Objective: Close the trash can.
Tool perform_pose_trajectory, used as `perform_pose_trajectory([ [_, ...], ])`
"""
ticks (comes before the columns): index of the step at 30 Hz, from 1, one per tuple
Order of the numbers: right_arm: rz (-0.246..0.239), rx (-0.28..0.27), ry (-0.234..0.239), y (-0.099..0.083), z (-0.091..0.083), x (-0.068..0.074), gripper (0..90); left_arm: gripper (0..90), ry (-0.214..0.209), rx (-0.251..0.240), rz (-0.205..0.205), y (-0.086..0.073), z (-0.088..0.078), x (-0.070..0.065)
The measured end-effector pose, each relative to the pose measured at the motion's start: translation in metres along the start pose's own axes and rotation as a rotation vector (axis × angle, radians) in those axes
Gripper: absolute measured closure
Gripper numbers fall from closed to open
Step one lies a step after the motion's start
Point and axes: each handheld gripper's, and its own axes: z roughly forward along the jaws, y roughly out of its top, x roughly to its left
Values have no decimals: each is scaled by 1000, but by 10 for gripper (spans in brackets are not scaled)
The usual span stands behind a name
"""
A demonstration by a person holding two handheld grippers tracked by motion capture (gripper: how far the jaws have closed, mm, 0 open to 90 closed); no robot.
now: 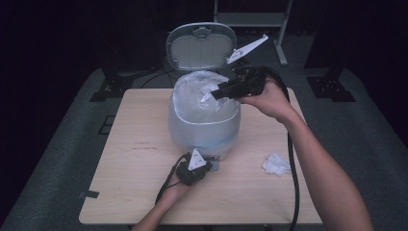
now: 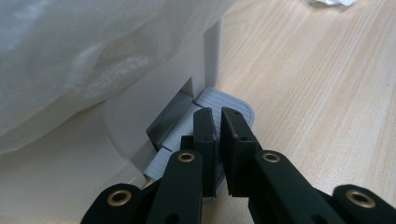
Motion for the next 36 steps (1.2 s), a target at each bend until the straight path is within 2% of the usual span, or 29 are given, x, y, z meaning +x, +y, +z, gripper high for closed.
perform_pose_trajectory([
  [8, 5, -13, 1, -3, 0, 1, 643, 851, 0, 1, 0, 0, 0, 0],
  [21, 7, -15, -4, -6, -5, 0, 636, 851, 1, 3, 4, 0, 0, 0],
  [36, 6, -26, -18, -25, -27, 3, 623, 851, 3, 3, 3, 0, 0, 0],
])
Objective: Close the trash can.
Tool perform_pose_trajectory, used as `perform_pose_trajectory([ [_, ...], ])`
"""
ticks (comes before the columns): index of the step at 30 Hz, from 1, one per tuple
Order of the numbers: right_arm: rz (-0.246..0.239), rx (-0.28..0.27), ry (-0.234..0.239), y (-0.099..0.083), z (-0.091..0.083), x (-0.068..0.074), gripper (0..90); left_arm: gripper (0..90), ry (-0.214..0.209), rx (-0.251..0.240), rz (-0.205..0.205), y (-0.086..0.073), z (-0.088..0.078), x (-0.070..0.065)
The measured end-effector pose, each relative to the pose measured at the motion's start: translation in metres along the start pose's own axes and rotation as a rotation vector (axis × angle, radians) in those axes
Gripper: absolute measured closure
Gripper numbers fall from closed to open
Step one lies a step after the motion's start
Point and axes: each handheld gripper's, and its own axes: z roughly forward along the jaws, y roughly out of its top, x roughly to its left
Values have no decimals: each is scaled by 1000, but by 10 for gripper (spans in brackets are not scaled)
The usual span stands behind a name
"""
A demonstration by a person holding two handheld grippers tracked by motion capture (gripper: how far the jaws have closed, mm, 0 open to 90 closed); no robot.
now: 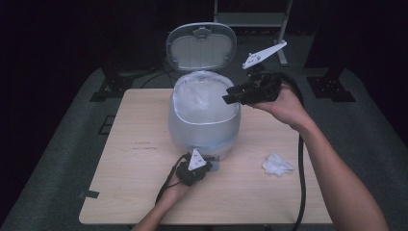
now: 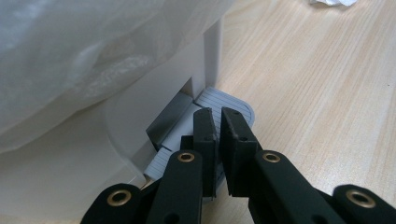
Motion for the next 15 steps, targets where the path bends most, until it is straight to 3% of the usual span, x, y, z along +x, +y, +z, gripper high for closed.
perform_pose_trajectory([
  [15, 18, -10, -2, -25, -16, 0, 611, 849, 3, 0, 3, 0, 0, 0],
])
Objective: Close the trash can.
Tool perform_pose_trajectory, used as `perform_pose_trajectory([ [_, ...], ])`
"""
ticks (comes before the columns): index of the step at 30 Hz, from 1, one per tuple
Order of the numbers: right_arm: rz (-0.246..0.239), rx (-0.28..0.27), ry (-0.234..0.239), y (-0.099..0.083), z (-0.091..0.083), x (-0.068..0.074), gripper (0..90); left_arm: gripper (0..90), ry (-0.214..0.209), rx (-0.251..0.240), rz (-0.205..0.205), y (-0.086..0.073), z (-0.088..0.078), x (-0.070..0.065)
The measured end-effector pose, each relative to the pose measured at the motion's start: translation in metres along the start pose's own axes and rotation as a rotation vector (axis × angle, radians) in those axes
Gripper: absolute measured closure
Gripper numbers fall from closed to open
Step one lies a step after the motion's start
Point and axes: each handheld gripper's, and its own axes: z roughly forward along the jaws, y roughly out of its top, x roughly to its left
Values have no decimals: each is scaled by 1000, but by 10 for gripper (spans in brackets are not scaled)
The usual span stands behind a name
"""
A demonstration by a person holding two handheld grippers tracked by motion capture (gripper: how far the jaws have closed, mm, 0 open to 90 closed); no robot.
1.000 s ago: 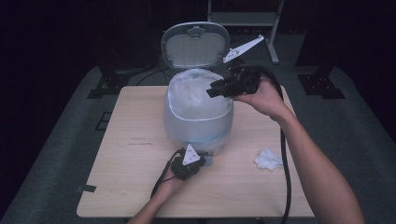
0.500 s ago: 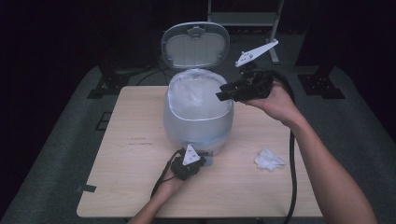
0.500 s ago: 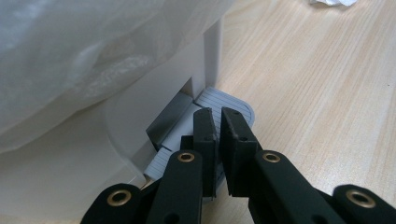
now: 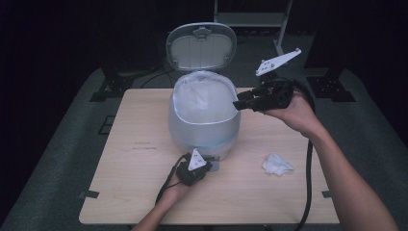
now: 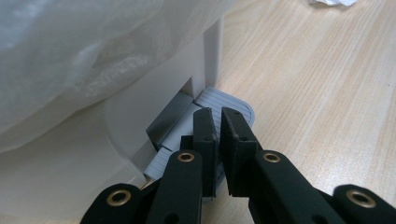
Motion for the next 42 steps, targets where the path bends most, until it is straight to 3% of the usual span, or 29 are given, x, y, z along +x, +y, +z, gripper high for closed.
perform_pose_trajectory([
  [26, 22, -18, -13, -37, -24, -2, 600, 829, 6, -4, -12, -1, -1, 0],
  [42, 36, -21, -24, -61, -27, -7, 589, 829, 3, -10, -15, -1, 0, 0],
])
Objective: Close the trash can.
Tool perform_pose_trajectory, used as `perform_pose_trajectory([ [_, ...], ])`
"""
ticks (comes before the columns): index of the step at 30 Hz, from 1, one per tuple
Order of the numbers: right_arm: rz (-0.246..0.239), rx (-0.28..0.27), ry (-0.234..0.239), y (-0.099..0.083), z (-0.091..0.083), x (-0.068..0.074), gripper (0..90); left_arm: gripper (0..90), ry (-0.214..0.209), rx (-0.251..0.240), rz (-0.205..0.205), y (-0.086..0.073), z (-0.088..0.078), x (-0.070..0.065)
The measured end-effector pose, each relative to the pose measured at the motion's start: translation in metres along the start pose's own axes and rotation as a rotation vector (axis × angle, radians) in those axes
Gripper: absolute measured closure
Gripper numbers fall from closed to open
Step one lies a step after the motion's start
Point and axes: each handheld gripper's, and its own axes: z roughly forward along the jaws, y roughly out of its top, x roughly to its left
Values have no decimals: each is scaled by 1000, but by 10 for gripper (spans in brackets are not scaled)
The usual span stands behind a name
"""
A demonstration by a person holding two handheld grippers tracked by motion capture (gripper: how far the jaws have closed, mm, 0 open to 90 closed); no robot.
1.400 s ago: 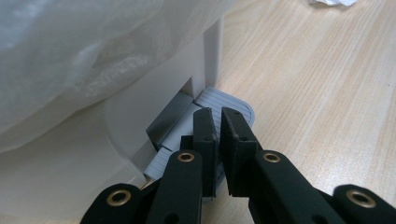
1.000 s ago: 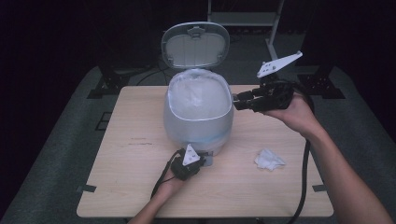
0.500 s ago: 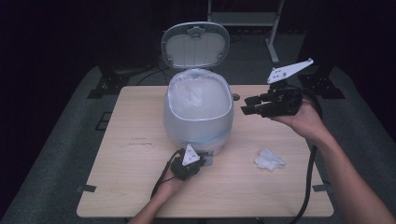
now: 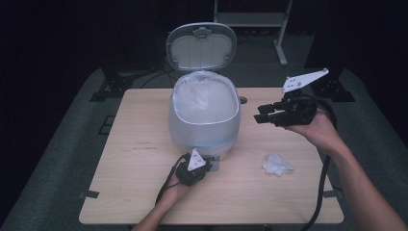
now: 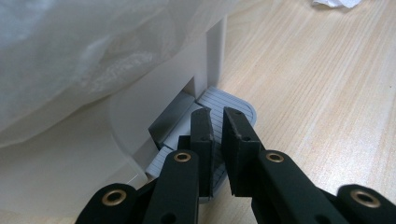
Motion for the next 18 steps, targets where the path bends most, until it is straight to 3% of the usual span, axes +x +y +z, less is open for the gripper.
perform_pose_trajectory([
  [18, 34, 18, 4, -34, 2, -5, 576, 829, 1, 3, 2, 0, 0, 1],
])
